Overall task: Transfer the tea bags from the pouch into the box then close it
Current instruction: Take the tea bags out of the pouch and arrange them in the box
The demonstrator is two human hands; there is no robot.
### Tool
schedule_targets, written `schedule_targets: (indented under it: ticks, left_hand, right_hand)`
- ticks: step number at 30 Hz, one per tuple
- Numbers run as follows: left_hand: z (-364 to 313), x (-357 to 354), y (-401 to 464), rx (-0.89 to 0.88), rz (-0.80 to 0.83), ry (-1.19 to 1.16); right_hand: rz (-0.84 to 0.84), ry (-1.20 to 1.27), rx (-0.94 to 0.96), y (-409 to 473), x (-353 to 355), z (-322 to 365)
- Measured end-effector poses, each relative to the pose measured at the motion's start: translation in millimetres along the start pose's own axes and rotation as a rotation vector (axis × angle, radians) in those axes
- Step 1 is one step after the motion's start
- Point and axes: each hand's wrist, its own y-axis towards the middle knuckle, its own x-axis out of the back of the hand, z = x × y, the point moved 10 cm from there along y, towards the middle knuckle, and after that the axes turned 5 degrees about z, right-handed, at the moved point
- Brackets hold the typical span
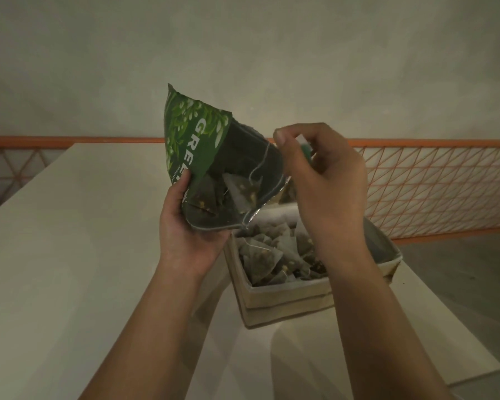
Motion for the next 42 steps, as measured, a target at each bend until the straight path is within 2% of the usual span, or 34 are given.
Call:
schedule_targets:
  ticks: [8,11,16,18,21,23,26,27,29,31,33,35,38,42]
  left_hand:
    - [1.7,-4.9,1.9,-0.015,0.065,-0.052]
    - [3.5,-4.7,2.9,-0.001,0.074,-0.063]
    - [4.5,-6.2,3.4,-0.029,0.07,-0.048]
    - [4.3,-5.7,4.0,-0.026,0.072,-0.041]
    - [3.2,-6.3,4.6,-0.035,0.088,-0.043]
    - [3.9,-6.0,4.6,-0.032,0.089,-0.047]
    - [4.2,-9.0,3.0,-0.026,0.095,-0.062]
    - [4.4,-9.7,2.7,-0.023,0.094,-0.067]
    - [3.7,-9.8,2.4,-0.027,0.085,-0.062]
    - [2.2,-9.3,2.9,-0.031,0.085,-0.06]
    - [2.1,-9.3,3.1,-0.022,0.093,-0.045]
    - [3.2,-9.8,2.5,-0.006,0.095,-0.031]
    - [4.5,-10.5,0.4,0.003,0.101,-0.046]
    - [3.7,-3.9,0.1,-0.012,0.068,-0.046]
  right_hand:
    - [-0.013,0.149,-0.12,12.1,34.3,-21.0]
    - [0.045,0.11,-0.221,12.2,35.2,-44.9]
    - [0.131,0.194,-0.359,-3.7,29.1,-74.5]
    - [0.169,0.023,-0.339,-11.2,28.6,-83.2]
    - [0.214,-0.486,-0.221,-23.9,29.3,-88.9]
    - [0.348,-0.553,-0.276,-36.5,18.1,-98.0]
    - [0.736,-0.611,-0.437,-65.5,-11.2,-119.5]
    - [0.786,-0.641,-0.474,-69.4,-12.8,-120.6]
    - [0.748,-0.743,-0.487,-61.6,-6.2,-112.6]
    - [0.559,-0.832,-0.375,-44.9,2.5,-89.6]
    - [0.282,-0.644,-0.182,-32.8,6.2,-45.1]
    - [0.139,-0.397,-0.017,-30.7,-1.7,-8.5]
    - [0.221,-0.396,0.119,-30.4,-43.3,11.7]
    - [0.411,-0.73,0.117,-25.8,-96.1,1.4]
